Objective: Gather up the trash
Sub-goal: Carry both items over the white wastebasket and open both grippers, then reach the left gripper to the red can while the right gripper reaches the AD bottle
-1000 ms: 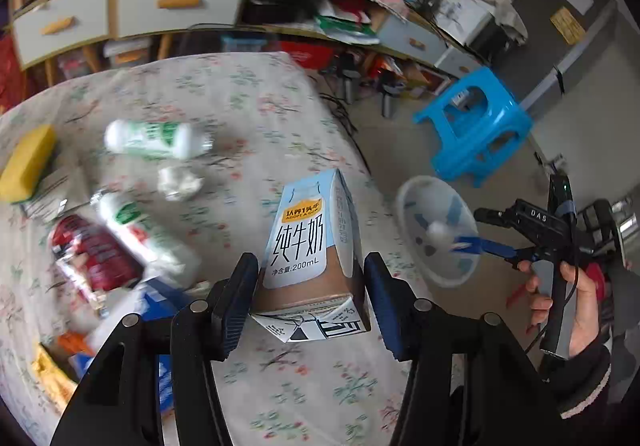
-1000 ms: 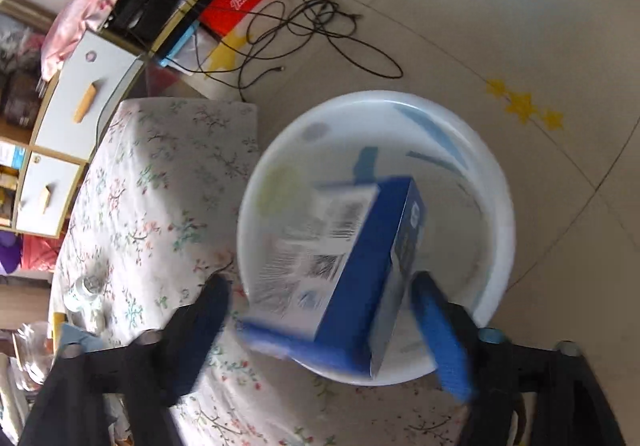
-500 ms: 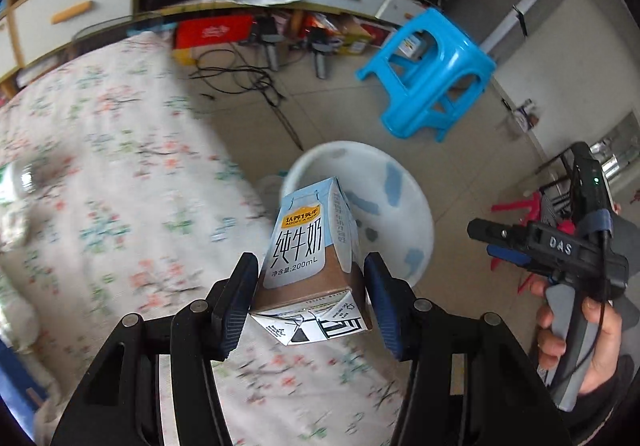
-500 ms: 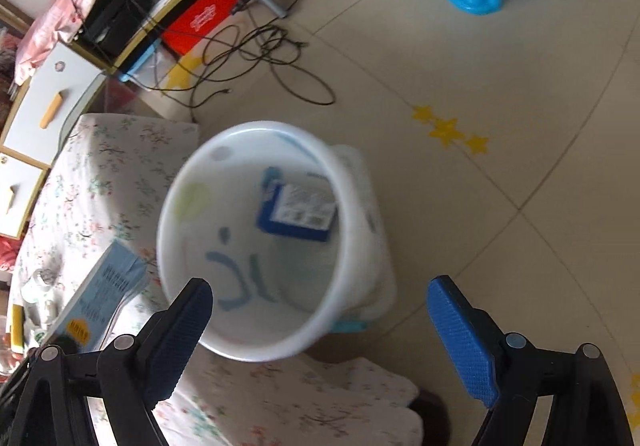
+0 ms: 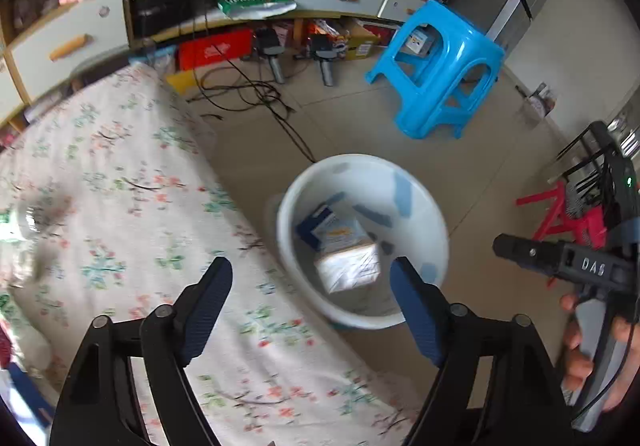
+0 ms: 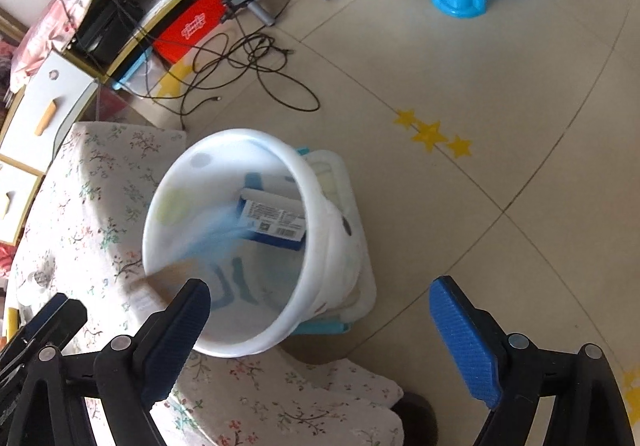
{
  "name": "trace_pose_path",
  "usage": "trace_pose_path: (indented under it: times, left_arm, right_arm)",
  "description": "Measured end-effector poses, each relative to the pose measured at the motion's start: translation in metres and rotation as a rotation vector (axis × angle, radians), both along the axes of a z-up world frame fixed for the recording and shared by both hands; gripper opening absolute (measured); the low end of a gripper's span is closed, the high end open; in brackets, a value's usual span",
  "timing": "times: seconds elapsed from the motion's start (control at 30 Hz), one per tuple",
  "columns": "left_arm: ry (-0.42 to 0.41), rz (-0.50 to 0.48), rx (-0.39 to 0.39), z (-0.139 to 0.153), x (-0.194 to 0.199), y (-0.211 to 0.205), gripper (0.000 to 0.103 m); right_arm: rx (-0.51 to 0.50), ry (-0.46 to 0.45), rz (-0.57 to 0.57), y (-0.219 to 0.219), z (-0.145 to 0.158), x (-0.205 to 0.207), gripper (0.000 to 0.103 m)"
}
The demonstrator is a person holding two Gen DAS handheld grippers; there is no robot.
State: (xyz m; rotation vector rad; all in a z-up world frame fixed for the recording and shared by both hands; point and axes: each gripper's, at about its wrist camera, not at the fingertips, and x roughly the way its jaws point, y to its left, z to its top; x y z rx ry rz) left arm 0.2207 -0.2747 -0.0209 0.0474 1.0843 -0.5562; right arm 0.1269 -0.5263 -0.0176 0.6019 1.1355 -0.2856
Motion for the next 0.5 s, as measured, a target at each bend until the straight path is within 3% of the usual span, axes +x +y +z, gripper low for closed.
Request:
trace_pose_path:
  times: [0.13,0.5]
  left_arm:
    - [0.007,0.024,0.005,0.002,-0.002,0.024,0.091]
    - [0.006,0.097,-0.009,0.021,-0.014,0.108,0.1]
  right_arm:
    - [-0.011,-0.006,0.028,0.01,0.003,0.004,0.093]
    - [-0.027,-0.023,0.127,0.062,0.01,0.024,0.093]
